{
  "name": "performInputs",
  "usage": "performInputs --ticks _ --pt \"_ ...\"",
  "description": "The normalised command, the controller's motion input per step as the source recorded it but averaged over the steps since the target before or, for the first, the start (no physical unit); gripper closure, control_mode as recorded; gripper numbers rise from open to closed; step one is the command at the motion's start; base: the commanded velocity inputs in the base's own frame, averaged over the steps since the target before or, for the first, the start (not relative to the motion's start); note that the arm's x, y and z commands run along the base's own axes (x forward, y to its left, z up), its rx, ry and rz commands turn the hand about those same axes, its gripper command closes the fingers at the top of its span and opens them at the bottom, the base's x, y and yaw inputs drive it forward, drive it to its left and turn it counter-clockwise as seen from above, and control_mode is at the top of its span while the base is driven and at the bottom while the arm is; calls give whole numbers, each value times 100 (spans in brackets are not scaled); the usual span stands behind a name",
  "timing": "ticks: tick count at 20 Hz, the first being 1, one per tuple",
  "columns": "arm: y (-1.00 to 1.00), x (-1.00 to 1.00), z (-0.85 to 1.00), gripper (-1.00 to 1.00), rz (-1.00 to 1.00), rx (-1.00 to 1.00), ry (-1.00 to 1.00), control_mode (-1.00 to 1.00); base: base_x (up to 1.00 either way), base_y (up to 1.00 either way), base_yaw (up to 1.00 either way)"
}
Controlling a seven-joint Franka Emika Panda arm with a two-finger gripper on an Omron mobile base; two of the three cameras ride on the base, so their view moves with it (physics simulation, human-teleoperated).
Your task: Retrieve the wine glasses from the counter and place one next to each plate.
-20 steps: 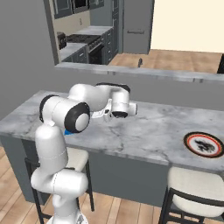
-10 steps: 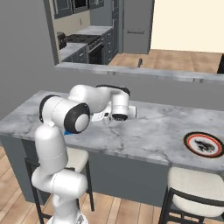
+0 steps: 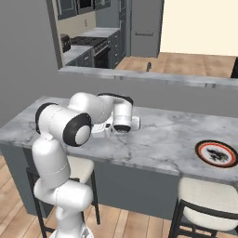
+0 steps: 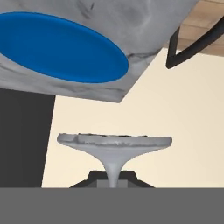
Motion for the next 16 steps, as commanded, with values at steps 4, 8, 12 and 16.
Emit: performInputs --ticks 4,8,12,16 --pt "29 -2 -16 100 0 0 2 -100 0 0 0" --pt "5 1 -24 100 0 -1 3 -100 0 0 0" --pt "0 0 -25 100 0 -1 0 -100 0 0 0" --pt "0 0 -29 100 0 -1 0 -100 0 0 0"
